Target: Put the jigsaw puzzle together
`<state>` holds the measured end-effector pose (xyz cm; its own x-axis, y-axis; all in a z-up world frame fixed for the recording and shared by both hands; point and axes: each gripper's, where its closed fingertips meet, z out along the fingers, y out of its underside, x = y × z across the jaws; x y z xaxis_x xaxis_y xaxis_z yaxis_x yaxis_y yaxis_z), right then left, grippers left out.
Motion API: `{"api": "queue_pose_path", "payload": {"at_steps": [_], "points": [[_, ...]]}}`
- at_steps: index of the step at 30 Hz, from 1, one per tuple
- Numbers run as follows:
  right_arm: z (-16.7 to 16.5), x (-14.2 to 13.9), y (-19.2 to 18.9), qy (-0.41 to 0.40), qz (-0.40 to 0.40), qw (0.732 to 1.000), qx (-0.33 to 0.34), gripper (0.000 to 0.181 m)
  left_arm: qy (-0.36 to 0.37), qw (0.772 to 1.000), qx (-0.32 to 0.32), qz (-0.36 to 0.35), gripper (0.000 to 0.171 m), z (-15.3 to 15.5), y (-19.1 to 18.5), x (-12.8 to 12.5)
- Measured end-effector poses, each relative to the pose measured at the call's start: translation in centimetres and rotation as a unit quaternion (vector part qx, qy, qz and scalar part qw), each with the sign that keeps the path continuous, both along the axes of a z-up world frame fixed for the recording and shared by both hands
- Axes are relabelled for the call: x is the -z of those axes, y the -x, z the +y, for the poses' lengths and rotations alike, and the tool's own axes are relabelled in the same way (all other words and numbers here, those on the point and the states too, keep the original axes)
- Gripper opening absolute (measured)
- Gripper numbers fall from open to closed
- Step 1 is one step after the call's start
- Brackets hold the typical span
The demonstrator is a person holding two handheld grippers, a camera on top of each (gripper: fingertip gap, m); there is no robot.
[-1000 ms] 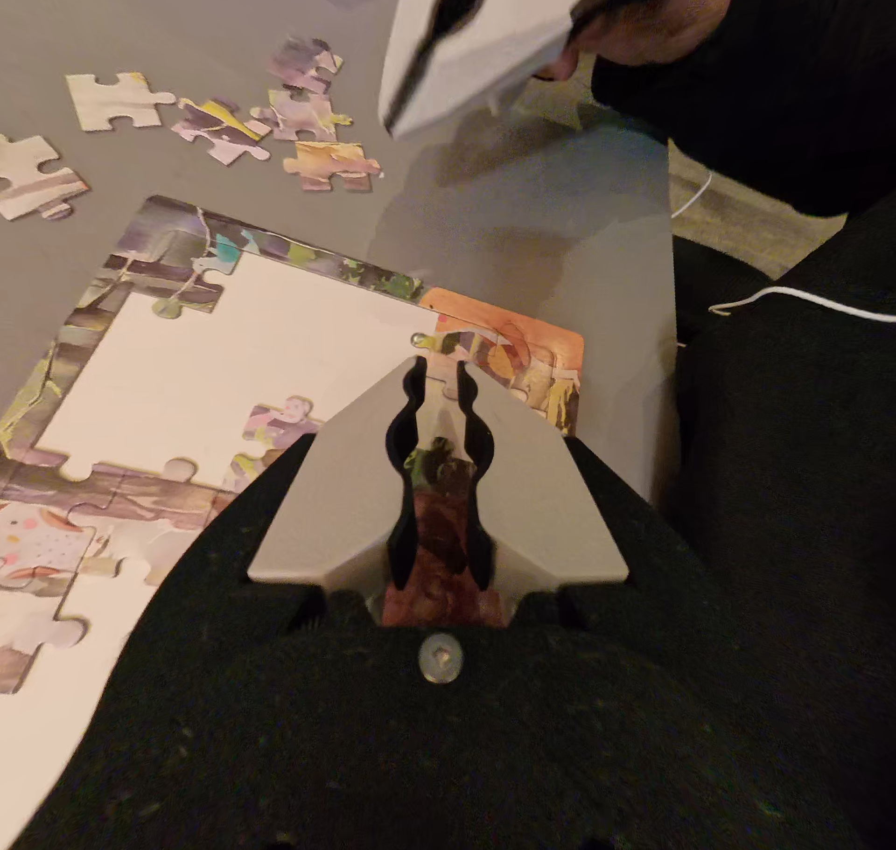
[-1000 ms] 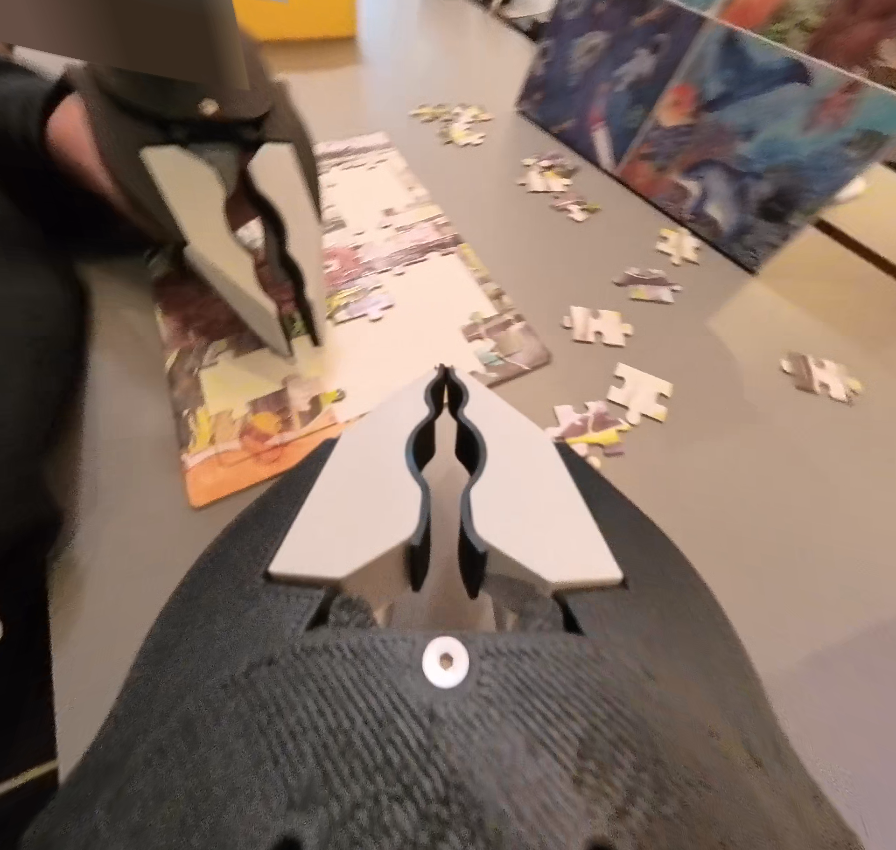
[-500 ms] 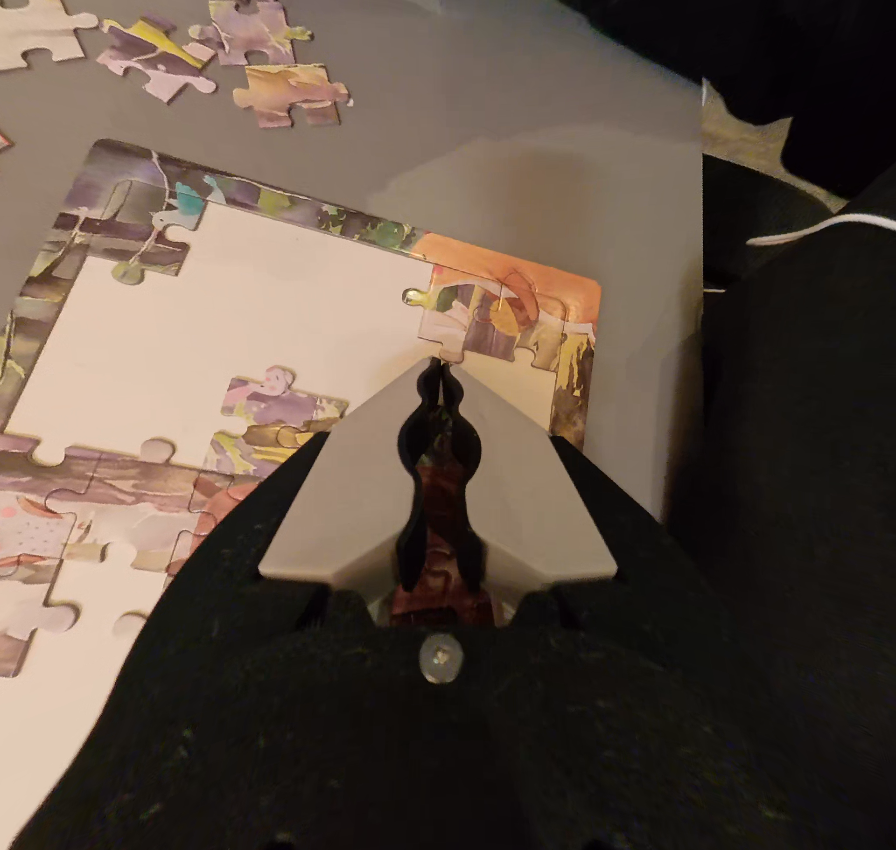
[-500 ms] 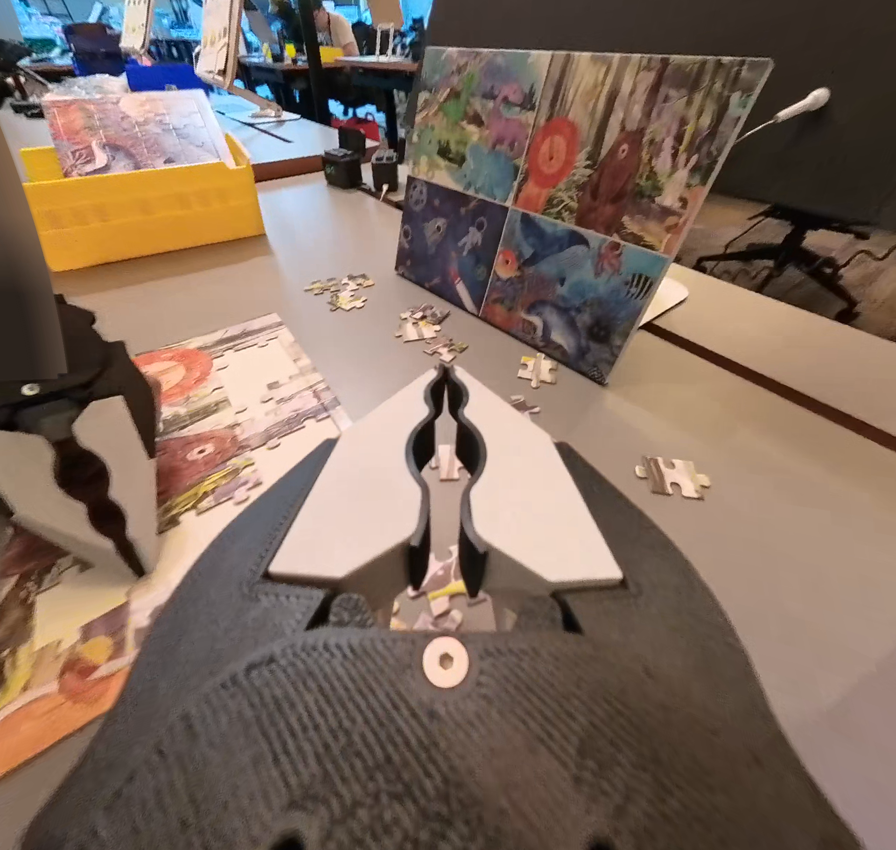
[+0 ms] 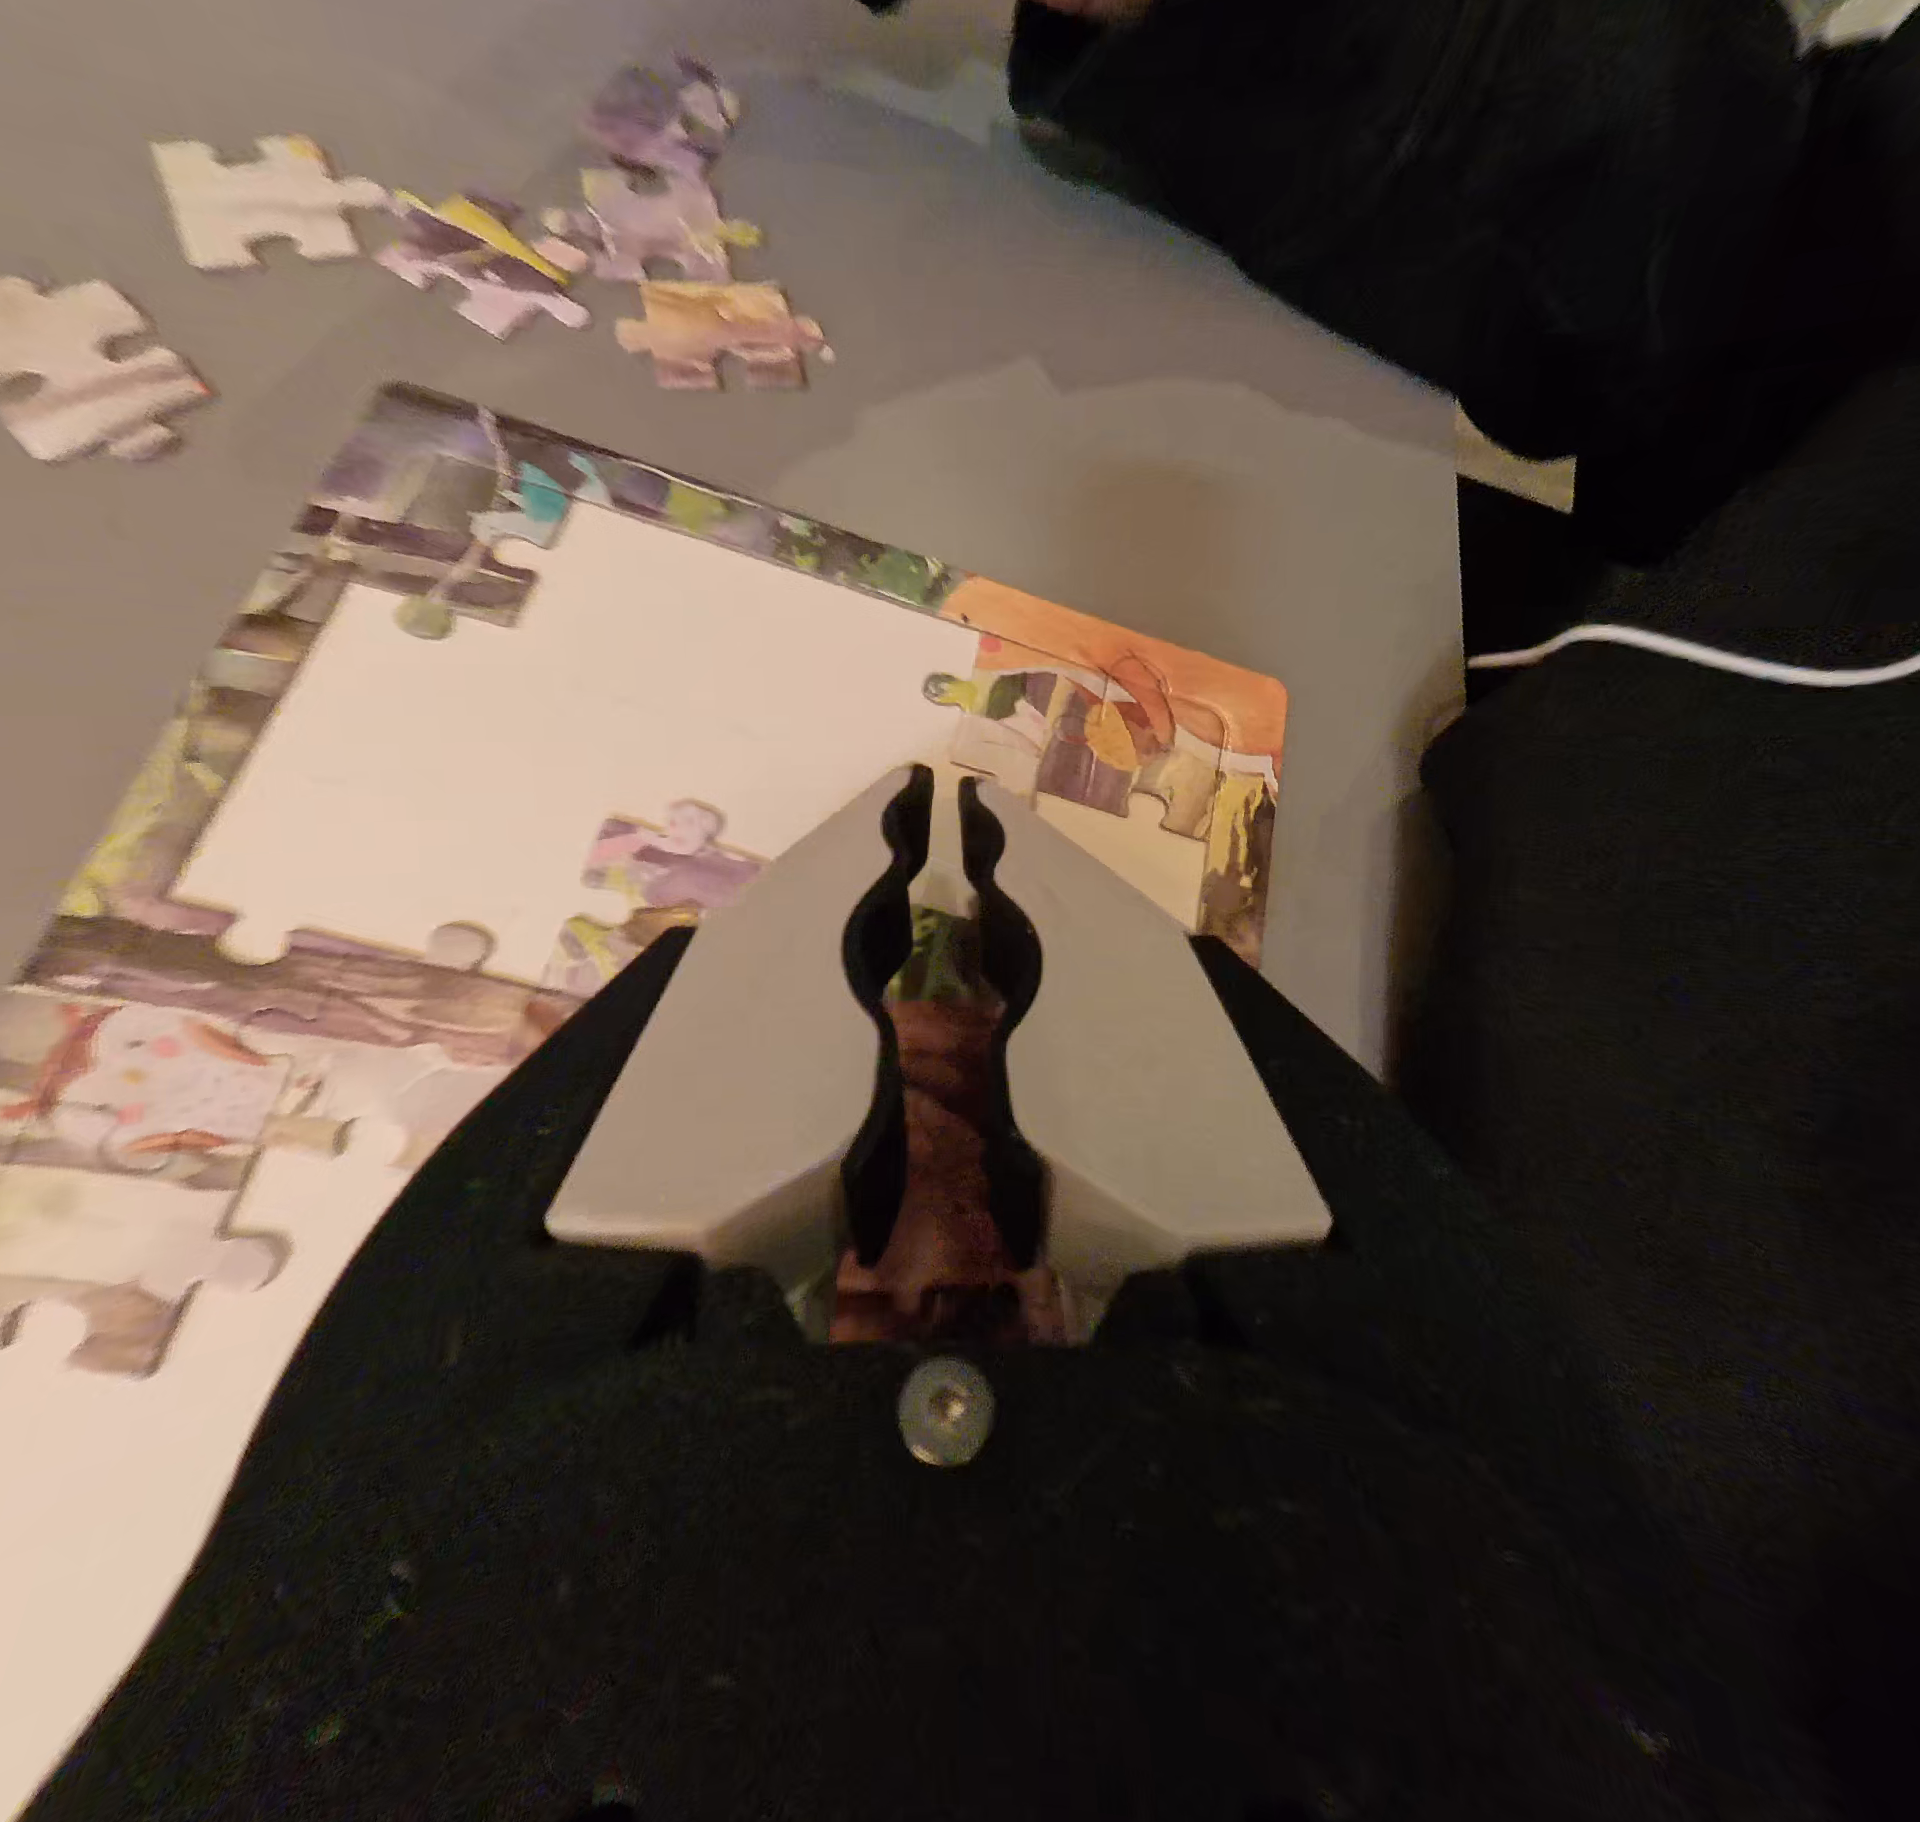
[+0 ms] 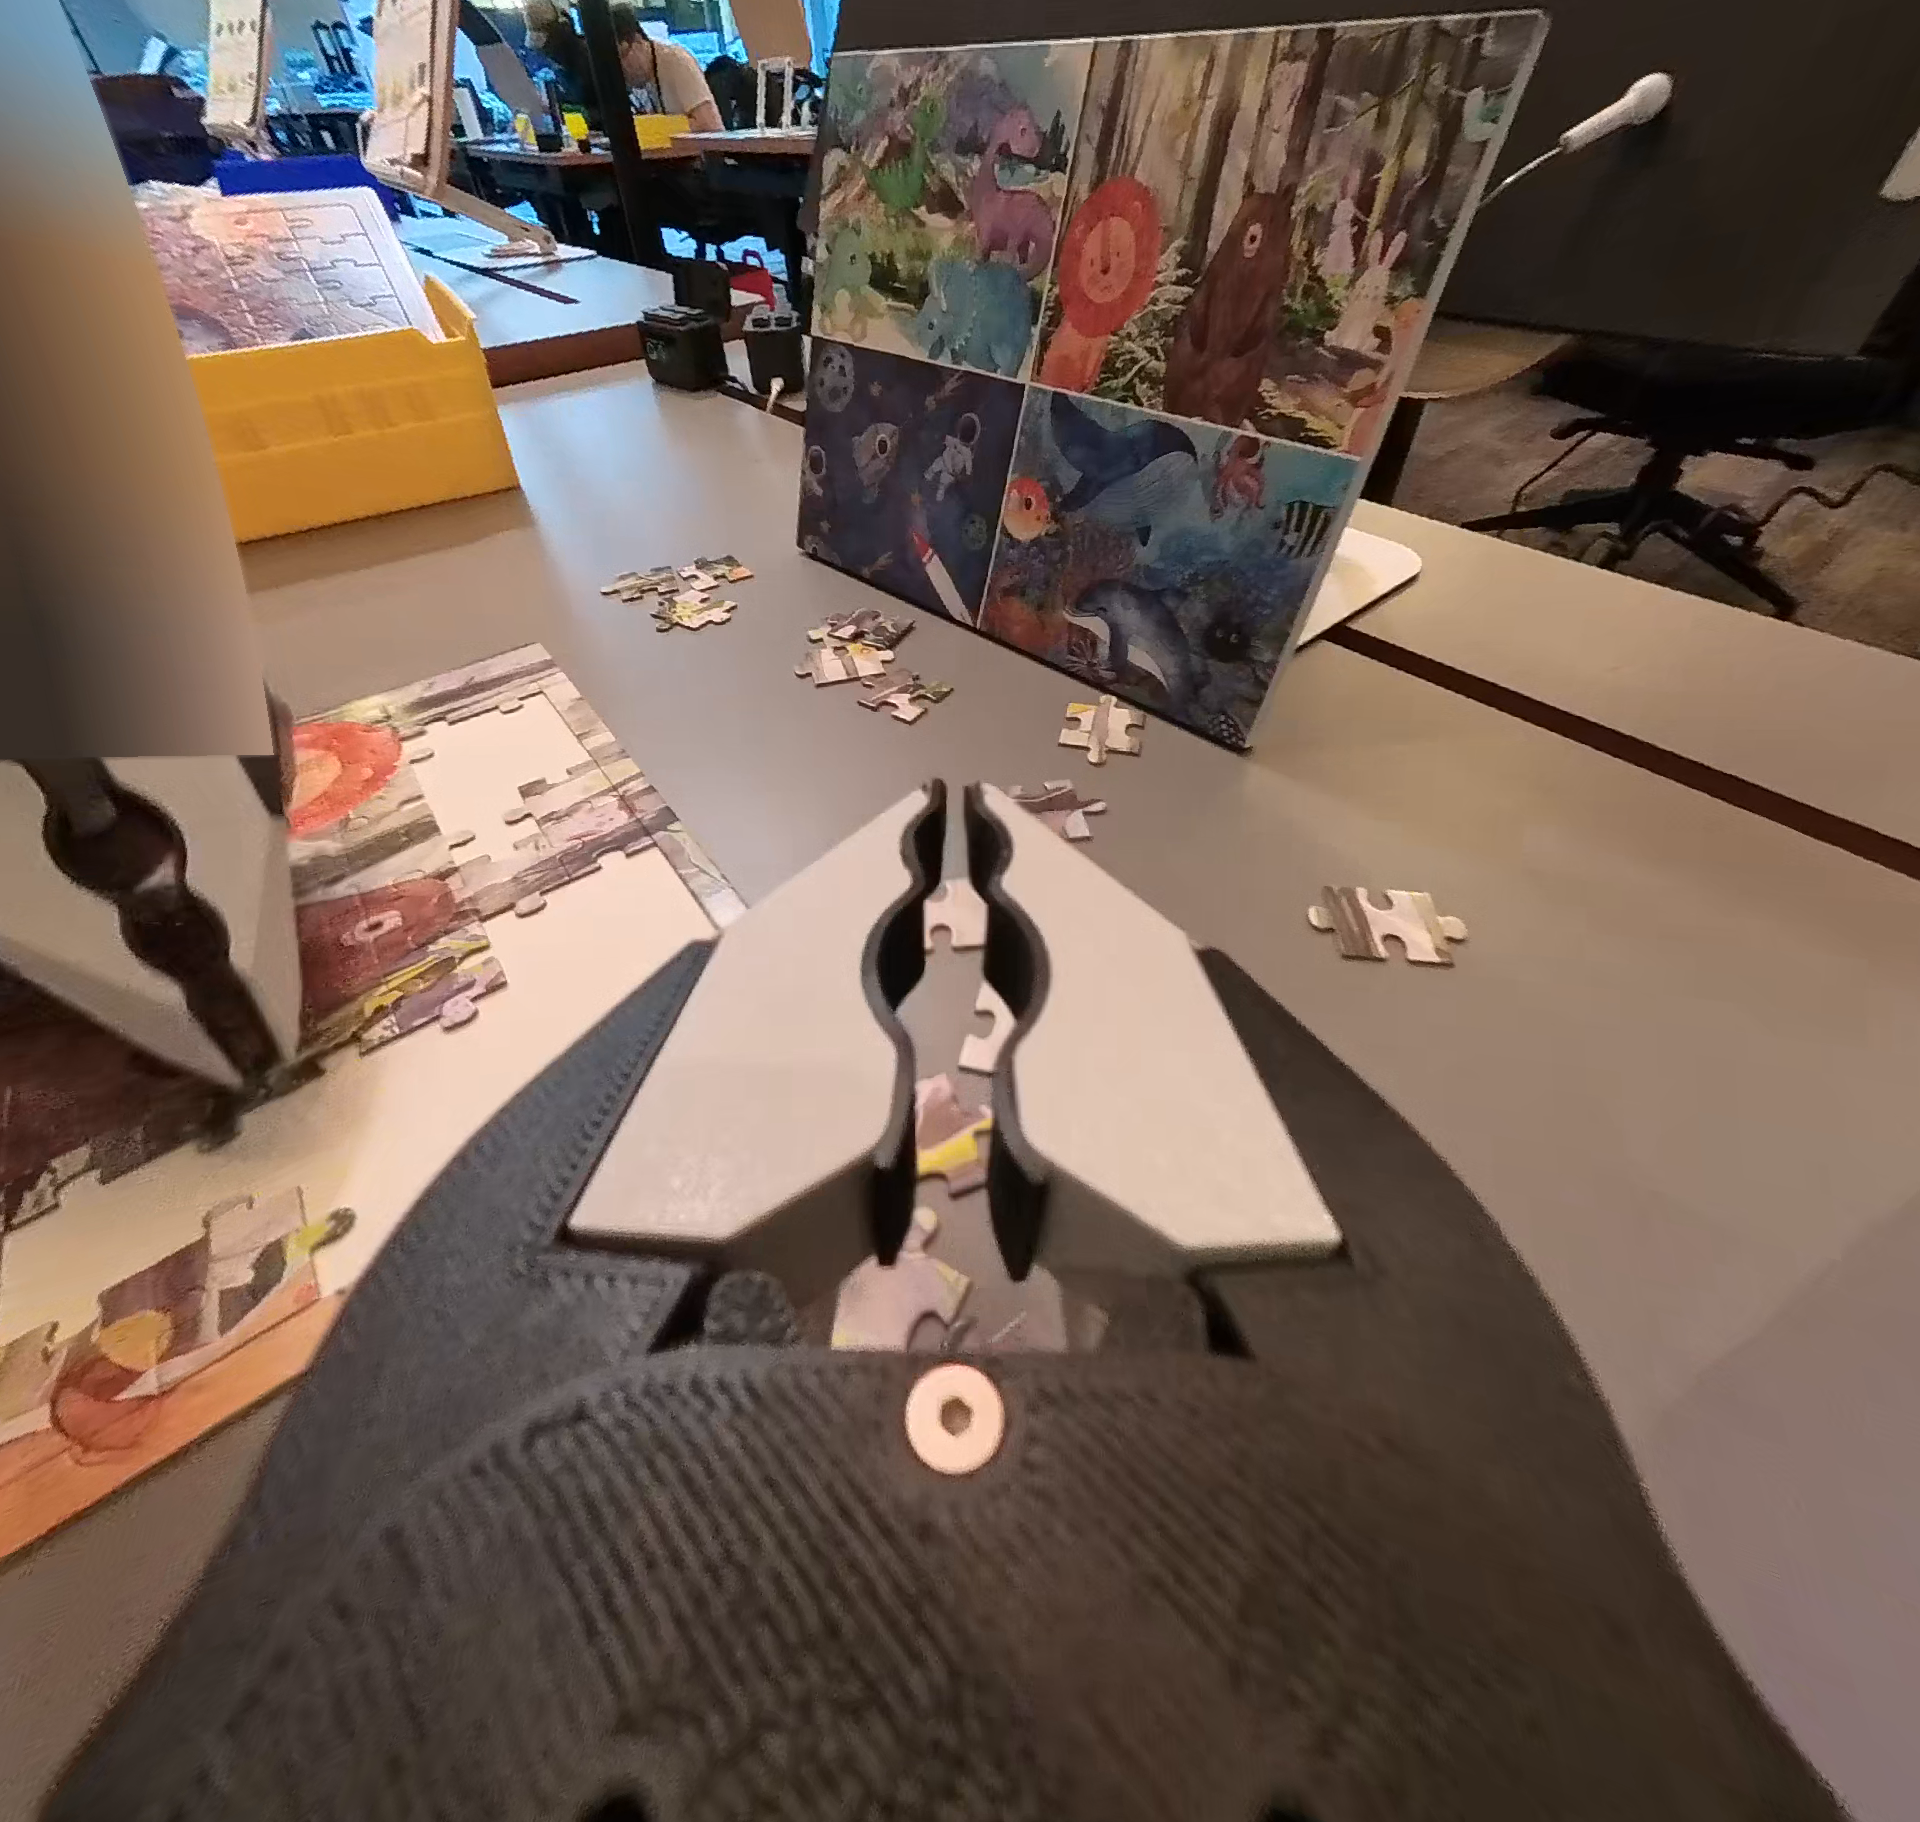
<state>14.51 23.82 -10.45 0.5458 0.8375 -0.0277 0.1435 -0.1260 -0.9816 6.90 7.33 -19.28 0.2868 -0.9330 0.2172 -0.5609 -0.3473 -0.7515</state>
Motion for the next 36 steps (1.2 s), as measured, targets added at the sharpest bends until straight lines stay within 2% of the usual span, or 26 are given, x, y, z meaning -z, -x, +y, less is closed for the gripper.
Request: {"api": "queue_pose_path", "payload": {"at_steps": [5,9,12,14,17,25,36], "points": [[1.1,-0.4,-2.5,-0.023,-0.03,0.998,0.048,0.003,-0.058,0.996,-0.064,-0.024,0.005,4.6,3.8,-2.9],[2.1,-1.6,-5.4,-0.035,-0.007,0.995,0.095,0.005,-0.087,0.99,-0.101,-0.049,0.006,8.4,8.3,-4.9],[2.0,-2.0,-5.9,-0.033,0.007,0.995,0.096,0.005,-0.157,0.972,-0.145,-0.097,0.0,11.5,12.0,-6.7],[2.0,-1.9,-6.0,-0.04,-0.002,0.994,0.099,0.005,-0.173,0.961,-0.183,-0.116,0.0,12.7,14.3,-6.6],[2.1,-1.2,-5.6,-0.04,-0.02,0.994,0.096,0.005,-0.132,0.96,-0.2,-0.145,0.0,12.7,15.8,-6.1],[2.0,1.1,-3.9,-0.014,-0.044,0.997,0.066,0.005,-0.124,0.956,-0.219,-0.153,0.0,13.5,17.0,-5.6],[2.1,0.3,-4.3,-0.021,-0.029,0.997,0.073,0.006,-0.121,0.95,-0.24,-0.161,0.0,14.0,17.5,-5.5]]}}
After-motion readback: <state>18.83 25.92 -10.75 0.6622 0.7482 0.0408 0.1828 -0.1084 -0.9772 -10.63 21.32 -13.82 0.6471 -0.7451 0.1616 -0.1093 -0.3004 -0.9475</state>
